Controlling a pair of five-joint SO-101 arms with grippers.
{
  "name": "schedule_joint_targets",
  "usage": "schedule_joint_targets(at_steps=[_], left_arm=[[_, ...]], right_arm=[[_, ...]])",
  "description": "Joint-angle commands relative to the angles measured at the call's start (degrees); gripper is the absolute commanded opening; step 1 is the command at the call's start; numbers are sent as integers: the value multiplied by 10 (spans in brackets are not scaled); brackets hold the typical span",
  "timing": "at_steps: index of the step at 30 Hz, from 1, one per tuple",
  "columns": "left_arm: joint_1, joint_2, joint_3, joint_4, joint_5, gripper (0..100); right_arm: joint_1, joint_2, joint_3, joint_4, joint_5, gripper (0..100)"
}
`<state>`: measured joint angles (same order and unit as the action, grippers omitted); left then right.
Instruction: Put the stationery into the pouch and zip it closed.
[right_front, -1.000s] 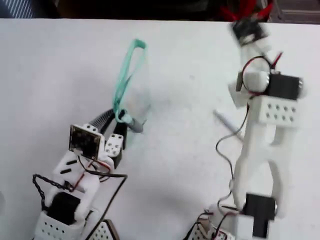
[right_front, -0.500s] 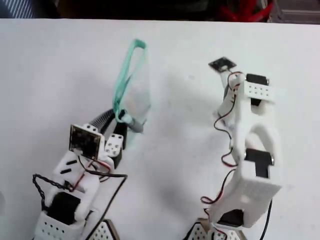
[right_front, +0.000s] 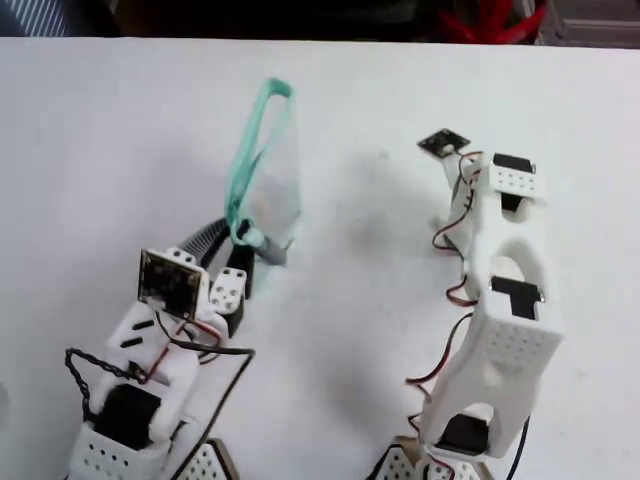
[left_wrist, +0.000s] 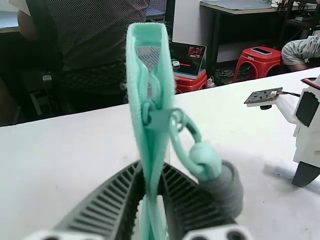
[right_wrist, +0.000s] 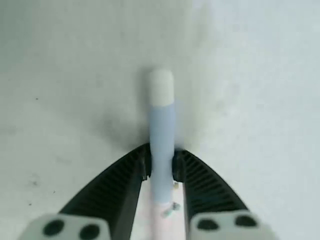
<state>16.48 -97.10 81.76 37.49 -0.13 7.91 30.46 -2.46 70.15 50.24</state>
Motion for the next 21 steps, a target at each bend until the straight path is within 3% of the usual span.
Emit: schedule_joint_targets(at_steps=[1, 8, 15, 21], left_arm=[[-2, -4, -6, -15, -7, 31], [-2, -4, -6, -14, -7, 31], [-3, -4, -6, -14, -7, 31], [-3, -4, -6, -14, -7, 31]], right_arm=[[-7, -38, -25, 51, 7, 21], [-10, -252, -70, 145, -70, 18], [-45, -476, -67, 208, -82, 18], [-85, -620, 21, 211, -113, 18]])
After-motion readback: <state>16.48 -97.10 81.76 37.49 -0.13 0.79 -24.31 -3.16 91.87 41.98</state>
